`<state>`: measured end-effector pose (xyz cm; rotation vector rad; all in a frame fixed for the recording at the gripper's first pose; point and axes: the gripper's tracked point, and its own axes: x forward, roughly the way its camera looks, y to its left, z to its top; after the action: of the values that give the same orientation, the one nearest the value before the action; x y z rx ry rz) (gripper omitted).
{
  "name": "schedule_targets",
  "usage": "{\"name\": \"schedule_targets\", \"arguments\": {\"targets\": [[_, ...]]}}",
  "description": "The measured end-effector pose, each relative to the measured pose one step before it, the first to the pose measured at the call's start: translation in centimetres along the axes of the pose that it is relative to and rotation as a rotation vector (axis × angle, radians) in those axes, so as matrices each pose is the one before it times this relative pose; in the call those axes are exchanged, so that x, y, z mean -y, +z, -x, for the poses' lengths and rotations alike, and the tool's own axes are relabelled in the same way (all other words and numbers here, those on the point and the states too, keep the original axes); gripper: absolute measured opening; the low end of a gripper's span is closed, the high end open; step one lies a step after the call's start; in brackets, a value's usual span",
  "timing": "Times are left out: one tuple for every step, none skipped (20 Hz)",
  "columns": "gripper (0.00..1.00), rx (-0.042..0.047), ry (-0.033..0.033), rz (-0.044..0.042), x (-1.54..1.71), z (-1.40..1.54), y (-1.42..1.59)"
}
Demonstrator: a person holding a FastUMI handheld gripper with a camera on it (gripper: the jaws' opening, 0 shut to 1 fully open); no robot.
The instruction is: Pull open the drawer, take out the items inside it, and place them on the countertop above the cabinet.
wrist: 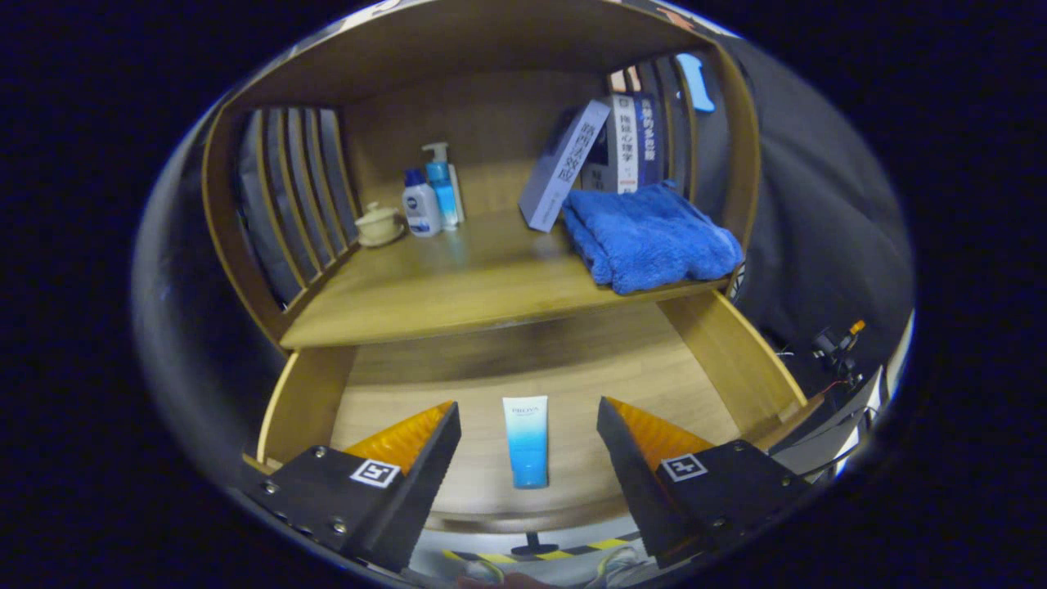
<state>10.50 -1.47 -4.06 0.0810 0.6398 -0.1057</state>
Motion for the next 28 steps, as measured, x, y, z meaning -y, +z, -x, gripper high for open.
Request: {"name": "schedule_targets", "arguments": {"targets": [[1.0, -0.05269, 0.00675, -0.00563, -0.148, -0.979, -0.376], [1.0, -0.05092, -0.00015, -0.00212, 0.046, -0.673, -0.302], [1.0, -0.03904, -0.01441, -0.01067, 0.515, -0.647, -0.423], [0.99, -0.04251, -0.01676, -0.00848, 0.435, -0.897, -0.386], [0.98, -0.04189, -0.00614, -0.00813, 0.291, -1.018, -0.363], [0.98, -0.04616, 0.00543, -0.00803, 0.097, -1.071, -0.696], [0.99, -0.05698, 0.02058, -0.00946, -0.291, -0.771, -0.885], [0.99, -0.05994, 0.02432, -0.00929, -0.307, -0.515, -1.218], [0.98, -0.0494, 0.01105, -0.01235, -0.288, -0.59, -0.946], [0.95, -0.02815, -0.00916, -0.00042, 0.063, -0.38, -0.526], [0.92, -0.00853, -0.01656, 0.01003, 0.192, -0.551, -0.087], [0.89, -0.0111, -0.00759, 0.00723, -0.07, -0.308, 0.018], [0.86, -0.00901, 0.01313, -0.0056, -0.269, -0.531, 0.113], [0.75, -0.01511, 0.02307, -0.01908, -0.436, 0.013, -0.073], [0.64, 0.00768, 0.01527, -0.00775, -0.319, 1.196, 0.555], [0.53, -0.00547, 0.00656, 0.0236, -0.049, -0.95, -0.529], [0.42, 0.01373, 0.00587, 0.02516, 0.055, -0.247, 0.125], [0.42, 0.00865, 0.00162, 0.01381, -0.063, 0.26, -0.283], [0.36, 0.00197, -0.0102, 0.02213, 0.152, 0.005, -0.12], [0.36, 0.00638, -0.00721, 0.02433, 0.118, -0.072, -0.049], [0.36, 0.01467, -0.00163, 0.01447, -0.059, 0.246, 0.073], [0.36, 0.01422, 0.00526, 0.01037, -0.341, 0.288, 0.18], [0.36, 0.01872, 0.01158, 0.00608, -0.343, 0.54, 0.415], [0.36, 0.02697, 0.01387, 0.00444, -0.329, 0.665, 0.461], [0.36, 0.02774, 0.01387, 0.00233, -0.299, 0.795, 0.49], [0.36, 0.03036, 0.01289, -0.00135, -0.297, 1.101, 0.314], [0.36, 0.02946, 0.01448, -0.0043, -0.328, 1.14, 0.397], [0.36, 0.02852, 0.01315, -0.0053, -0.274, 1.18, 0.289]]}}
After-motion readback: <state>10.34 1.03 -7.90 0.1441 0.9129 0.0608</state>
